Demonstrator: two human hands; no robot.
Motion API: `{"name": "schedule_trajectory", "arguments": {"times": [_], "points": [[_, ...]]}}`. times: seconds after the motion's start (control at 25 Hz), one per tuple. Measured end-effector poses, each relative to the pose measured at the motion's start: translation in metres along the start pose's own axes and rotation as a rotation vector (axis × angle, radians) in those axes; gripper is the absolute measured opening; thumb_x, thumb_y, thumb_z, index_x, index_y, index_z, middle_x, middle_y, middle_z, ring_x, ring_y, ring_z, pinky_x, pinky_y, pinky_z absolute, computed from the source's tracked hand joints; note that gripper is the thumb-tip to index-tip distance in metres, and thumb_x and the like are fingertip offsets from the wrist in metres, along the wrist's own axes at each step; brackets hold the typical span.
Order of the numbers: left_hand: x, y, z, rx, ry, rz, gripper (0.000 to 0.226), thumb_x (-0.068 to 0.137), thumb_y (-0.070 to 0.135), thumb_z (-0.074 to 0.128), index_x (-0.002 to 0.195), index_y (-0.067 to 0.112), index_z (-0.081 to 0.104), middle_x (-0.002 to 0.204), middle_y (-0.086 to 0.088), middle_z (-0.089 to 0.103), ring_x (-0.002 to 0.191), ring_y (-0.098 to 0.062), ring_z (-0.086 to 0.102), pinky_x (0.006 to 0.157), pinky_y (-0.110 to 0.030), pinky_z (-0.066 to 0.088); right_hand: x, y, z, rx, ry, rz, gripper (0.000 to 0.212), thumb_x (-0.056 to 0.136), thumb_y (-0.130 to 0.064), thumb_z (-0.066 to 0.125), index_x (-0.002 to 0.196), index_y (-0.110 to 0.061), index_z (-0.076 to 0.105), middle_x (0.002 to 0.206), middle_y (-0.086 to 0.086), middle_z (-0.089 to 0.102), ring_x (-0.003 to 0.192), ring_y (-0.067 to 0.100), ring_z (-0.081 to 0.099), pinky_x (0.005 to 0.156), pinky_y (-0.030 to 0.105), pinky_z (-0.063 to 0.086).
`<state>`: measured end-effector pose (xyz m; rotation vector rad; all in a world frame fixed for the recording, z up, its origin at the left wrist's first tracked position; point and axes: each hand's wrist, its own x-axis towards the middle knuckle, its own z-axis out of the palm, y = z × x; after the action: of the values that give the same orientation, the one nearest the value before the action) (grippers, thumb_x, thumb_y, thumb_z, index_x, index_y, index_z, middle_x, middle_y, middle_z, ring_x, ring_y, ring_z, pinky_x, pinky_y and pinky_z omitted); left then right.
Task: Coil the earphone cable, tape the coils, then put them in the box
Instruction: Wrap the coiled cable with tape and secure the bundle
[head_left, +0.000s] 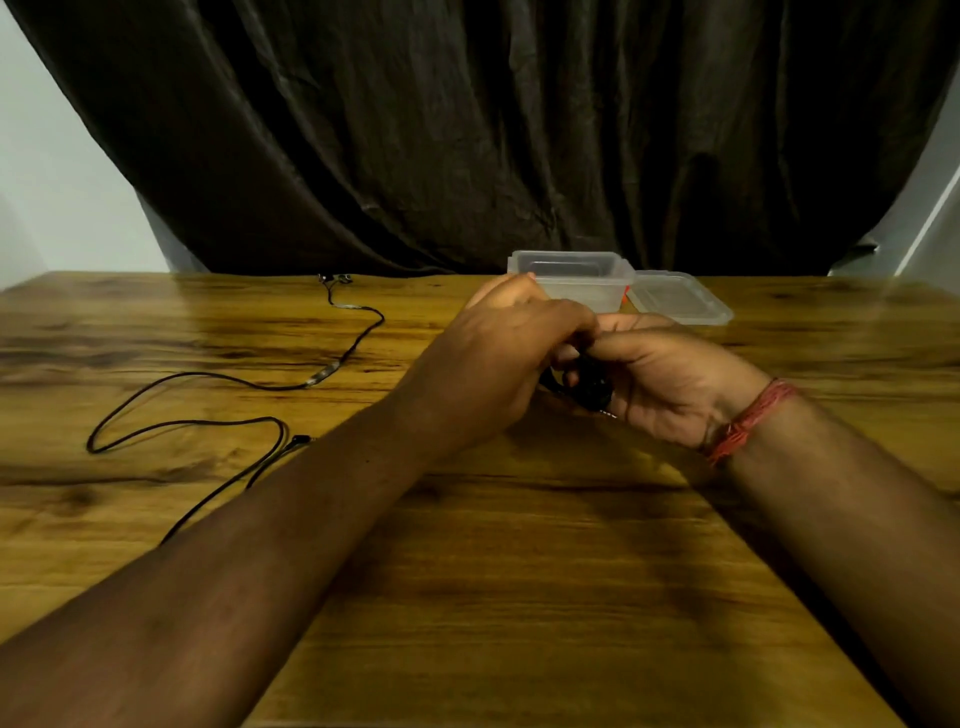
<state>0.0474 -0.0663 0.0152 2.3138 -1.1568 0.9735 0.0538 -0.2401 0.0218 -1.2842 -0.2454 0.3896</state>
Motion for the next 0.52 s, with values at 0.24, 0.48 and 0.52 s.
{"name": "schedule_trajectory", "arguments": {"times": [0.24,0.48,0.52], "points": [[0.0013,-0.0030,0.0002,0.114,0.019,0.044,0.023,0.090,0.009,0.050,0.106,0.014,0.066,0.083,-0.003,0.061,0.087,-0.024,0.056,0.108,-0.042,0.032,0.0055,0.0041,-0.0007,-0.135,0.127,-0.125,0.016,0.089,0.005,0.053,0.102,0.001,0.062,0.083,0.015,0.067,0.082,0.024,0.065,0.083,0.039,0.052],[0.0010,-0.0052,0.0060,0.188,0.006,-0.034,0.023,0.094,0.022,0.046,0.101,0.019,0.068,0.089,0.004,0.065,0.095,-0.019,0.054,0.112,-0.046,0.028,0.0071,0.0062,0.0072,-0.373,0.302,-0.271,0.014,0.091,0.002,0.058,0.104,-0.005,0.058,0.094,0.027,0.067,0.083,0.031,0.062,0.063,0.031,0.048],[0.0007,-0.0062,0.0075,0.189,0.003,-0.048,0.021,0.095,0.024,0.047,0.098,0.020,0.068,0.090,0.006,0.065,0.096,-0.018,0.053,0.111,-0.047,0.029,0.0089,0.0070,0.0061,-0.401,0.315,-0.288,0.015,0.092,0.002,0.056,0.104,-0.006,0.057,0.097,0.031,0.066,0.085,0.032,0.061,0.065,0.033,0.047]]}}
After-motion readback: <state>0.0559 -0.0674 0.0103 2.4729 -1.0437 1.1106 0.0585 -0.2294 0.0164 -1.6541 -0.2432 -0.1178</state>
